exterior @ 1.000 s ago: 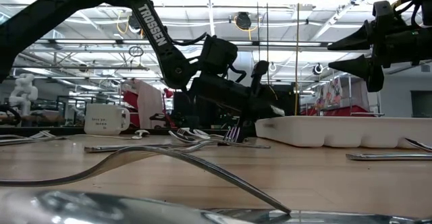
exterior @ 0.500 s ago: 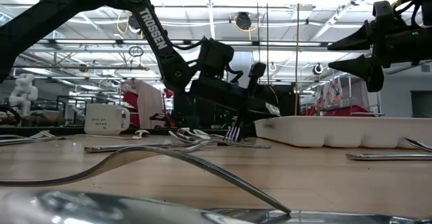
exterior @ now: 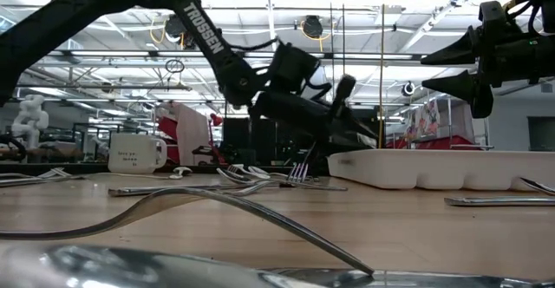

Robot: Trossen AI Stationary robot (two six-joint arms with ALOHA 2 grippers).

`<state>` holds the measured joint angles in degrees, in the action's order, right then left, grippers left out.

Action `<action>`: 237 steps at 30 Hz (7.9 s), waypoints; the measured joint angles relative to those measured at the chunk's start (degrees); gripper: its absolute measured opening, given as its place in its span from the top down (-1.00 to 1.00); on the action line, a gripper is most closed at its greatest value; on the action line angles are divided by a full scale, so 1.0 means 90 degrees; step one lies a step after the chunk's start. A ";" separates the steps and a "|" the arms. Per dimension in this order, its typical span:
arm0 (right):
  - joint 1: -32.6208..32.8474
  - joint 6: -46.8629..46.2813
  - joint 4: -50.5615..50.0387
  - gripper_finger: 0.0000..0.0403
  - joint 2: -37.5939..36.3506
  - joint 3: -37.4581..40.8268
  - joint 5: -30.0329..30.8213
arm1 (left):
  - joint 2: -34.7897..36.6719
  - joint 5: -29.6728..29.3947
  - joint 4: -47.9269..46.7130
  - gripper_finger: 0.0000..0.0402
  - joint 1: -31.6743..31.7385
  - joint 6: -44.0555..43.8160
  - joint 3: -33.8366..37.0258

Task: Sort silverware
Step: Put the silver spoon into the silverware tray

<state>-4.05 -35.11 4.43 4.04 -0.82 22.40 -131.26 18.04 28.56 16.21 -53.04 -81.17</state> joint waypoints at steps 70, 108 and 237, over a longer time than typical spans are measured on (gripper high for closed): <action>-0.1604 0.4355 -0.2849 1.00 0.8887 -0.5464 -0.2069 | 0.6241 -0.3167 -0.8268 0.43 -0.0200 0.2788 -0.1421; -0.2094 0.4481 -0.2519 1.00 0.9854 -0.5462 -0.2181 | 0.6356 -0.3704 -0.8789 0.43 -0.0318 0.2939 -0.1316; -0.2228 0.4479 -0.2028 1.00 1.0743 -0.6003 -0.1869 | 0.6351 -0.3903 -0.8809 0.43 -0.0316 0.3161 -0.1314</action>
<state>-24.10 5.20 -13.83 100.73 -54.85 5.58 -74.11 -17.08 -50.72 13.36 -24.59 -92.99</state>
